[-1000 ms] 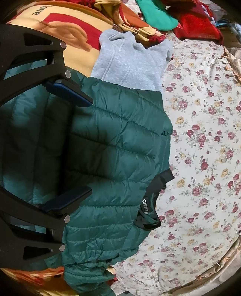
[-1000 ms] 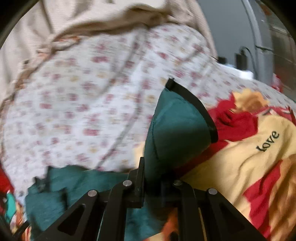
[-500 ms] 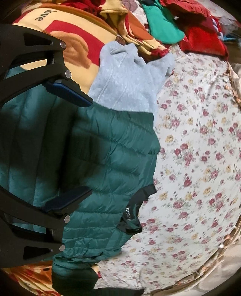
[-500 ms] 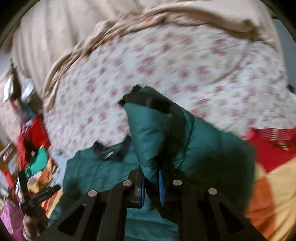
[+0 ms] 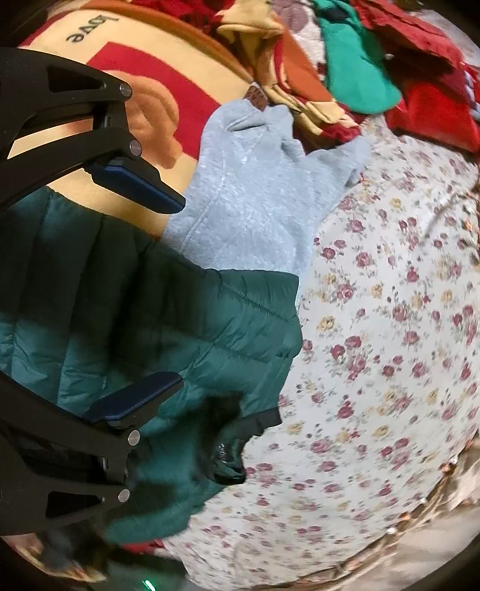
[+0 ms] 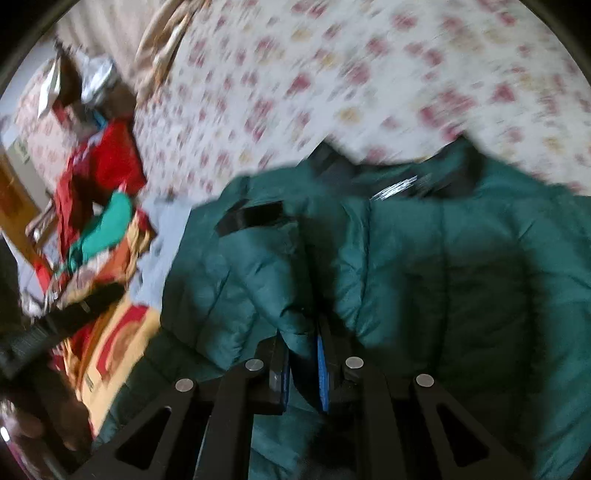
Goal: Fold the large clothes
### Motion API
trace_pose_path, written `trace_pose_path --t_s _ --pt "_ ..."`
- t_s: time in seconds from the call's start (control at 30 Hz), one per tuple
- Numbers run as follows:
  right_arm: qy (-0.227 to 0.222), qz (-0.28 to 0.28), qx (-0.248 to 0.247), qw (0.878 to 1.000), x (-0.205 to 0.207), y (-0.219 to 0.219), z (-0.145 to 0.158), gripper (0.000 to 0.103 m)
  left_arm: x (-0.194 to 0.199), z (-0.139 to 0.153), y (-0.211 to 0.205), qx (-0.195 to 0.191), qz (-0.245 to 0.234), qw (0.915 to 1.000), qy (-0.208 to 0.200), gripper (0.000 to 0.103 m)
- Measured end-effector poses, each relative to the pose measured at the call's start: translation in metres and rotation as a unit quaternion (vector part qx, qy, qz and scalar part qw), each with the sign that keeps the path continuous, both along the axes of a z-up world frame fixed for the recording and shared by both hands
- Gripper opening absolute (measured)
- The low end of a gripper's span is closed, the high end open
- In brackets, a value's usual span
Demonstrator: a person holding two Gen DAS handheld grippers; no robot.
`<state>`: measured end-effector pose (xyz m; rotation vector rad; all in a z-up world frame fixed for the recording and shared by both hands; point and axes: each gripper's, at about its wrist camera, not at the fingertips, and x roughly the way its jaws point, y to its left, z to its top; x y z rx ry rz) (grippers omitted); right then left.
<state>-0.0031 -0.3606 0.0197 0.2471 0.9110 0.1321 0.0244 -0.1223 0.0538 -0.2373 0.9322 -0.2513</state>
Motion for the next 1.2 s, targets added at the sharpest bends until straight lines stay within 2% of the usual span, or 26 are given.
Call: trace_pose_path --t_s 0.07,0.13,0.2,0.4,0.57,0.6,0.63,0.67,0.7,0.77,0.9,1.03,1.13,1.2 --pt "0.003 0.021 -0.016 1.0 0.003 0.012 -0.009 0.017 0.002 -0.002 0.0 -0.004 0.004 1.0 0.007 0.087" --pt "-0.002 0.038 -0.009 0.999 -0.001 0.013 -0.005 0.055 0.003 -0.003 -0.001 -0.014 0.002 0.9998 0.013 0.087" --pt "-0.003 0.047 -0.004 0.999 -0.011 0.012 0.006 0.065 0.002 -0.003 -0.005 -0.022 -0.004 0.9996 0.016 0.087" --pt "-0.037 0.043 -0.06 0.997 -0.065 -0.015 0.048 0.065 -0.004 0.003 -0.027 -0.046 -0.015 0.9987 0.02 0.087" --pt "-0.056 -0.038 -0.096 0.993 -0.121 -0.082 0.074 0.066 0.002 -0.009 -0.068 -0.023 -0.053 0.9978 0.032 0.087" --pt "-0.057 -0.054 -0.099 0.992 -0.129 -0.094 0.076 0.066 0.004 -0.012 -0.076 -0.025 -0.063 0.9972 0.031 0.082" --pt "-0.056 -0.086 -0.099 0.99 -0.141 -0.115 0.078 0.066 0.006 -0.014 -0.081 -0.023 -0.068 0.9969 0.031 0.054" --pt "-0.052 -0.107 -0.097 0.988 -0.147 -0.127 0.079 0.066 0.009 -0.017 -0.089 -0.009 -0.073 0.9967 0.035 0.02" --pt "-0.045 -0.14 -0.09 0.985 -0.155 -0.144 0.078 0.066 0.013 -0.018 -0.093 0.004 -0.077 0.9962 0.04 0.013" --pt "-0.025 -0.185 -0.066 0.98 -0.163 -0.173 0.07 0.066 0.017 -0.017 -0.097 0.014 -0.08 0.9959 0.04 0.01" --pt "-0.018 -0.207 -0.036 0.978 -0.164 -0.195 0.055 0.061 0.021 0.003 -0.084 0.032 -0.069 0.9971 0.001 0.005" --pt "-0.029 -0.184 -0.036 0.982 -0.132 -0.18 0.048 0.061 0.029 0.009 -0.061 0.036 -0.041 0.9984 -0.013 0.005" --pt "-0.031 -0.156 -0.047 0.986 -0.1 -0.16 0.042 0.061 0.036 -0.004 -0.051 0.055 -0.028 0.9981 -0.003 0.005" --pt "-0.017 -0.144 -0.071 0.987 -0.079 -0.149 0.032 0.061 0.039 -0.016 -0.047 0.066 -0.02 0.9976 0.007 0.005"
